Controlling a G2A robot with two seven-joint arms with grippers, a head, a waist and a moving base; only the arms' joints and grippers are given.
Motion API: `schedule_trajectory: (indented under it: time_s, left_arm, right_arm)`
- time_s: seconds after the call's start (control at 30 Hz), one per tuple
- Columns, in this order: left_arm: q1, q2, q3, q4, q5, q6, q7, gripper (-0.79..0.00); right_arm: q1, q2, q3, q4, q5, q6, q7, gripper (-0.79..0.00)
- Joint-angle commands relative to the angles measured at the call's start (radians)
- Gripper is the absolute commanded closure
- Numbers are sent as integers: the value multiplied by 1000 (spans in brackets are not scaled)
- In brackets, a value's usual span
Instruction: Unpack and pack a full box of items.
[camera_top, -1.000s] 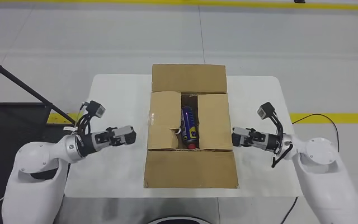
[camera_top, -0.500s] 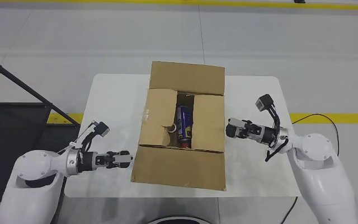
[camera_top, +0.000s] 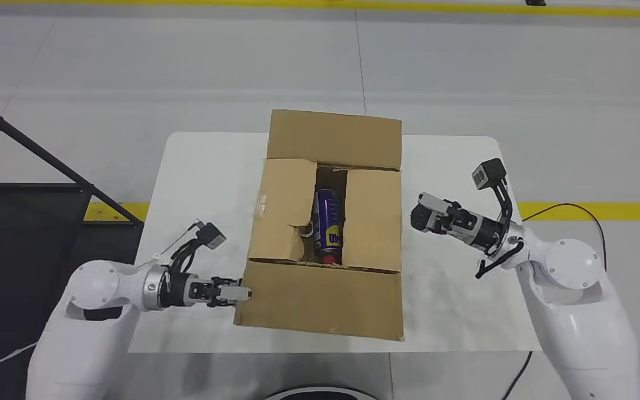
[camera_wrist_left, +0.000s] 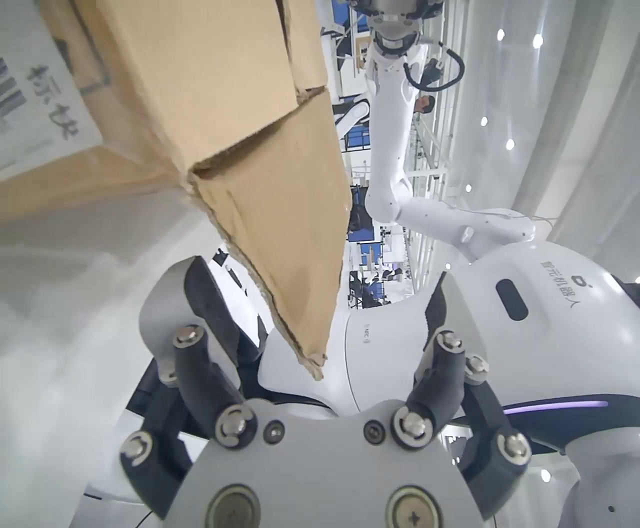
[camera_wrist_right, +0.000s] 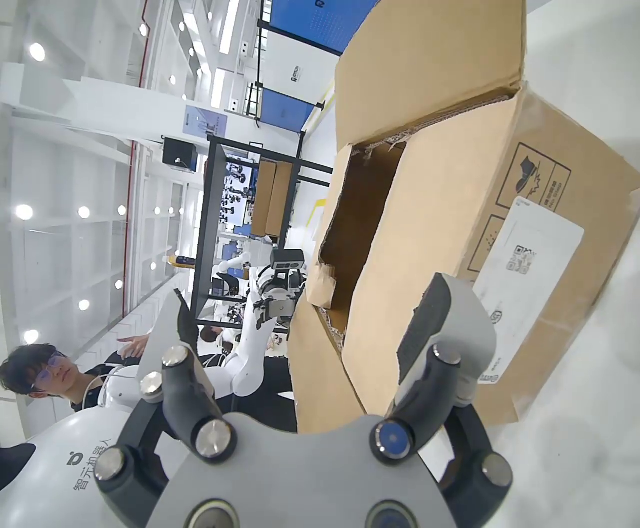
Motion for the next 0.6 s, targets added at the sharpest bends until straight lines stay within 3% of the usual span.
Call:
schedule_trajectory:
  time_s: [0.0, 0.17, 0.37, 0.57]
  left_arm:
    - [-18, 5, 9, 15, -23, -4, 0, -785]
    - [-51, 19, 27, 32, -118, 17, 0, -785]
    - [-32, 31, -5, -19, -237, 85, 6, -785]
    - [-31, 32, 6, -79, -269, 144, 96, -785]
  right_arm:
    - [-3, -2, -9, 4, -11, -2, -34, -785]
    - [49, -9, -36, 98, -34, -50, -71, -785]
    - [152, -27, -86, 237, 7, -135, -99, -785]
    - [156, -28, -87, 242, 10, -140, -99, -785]
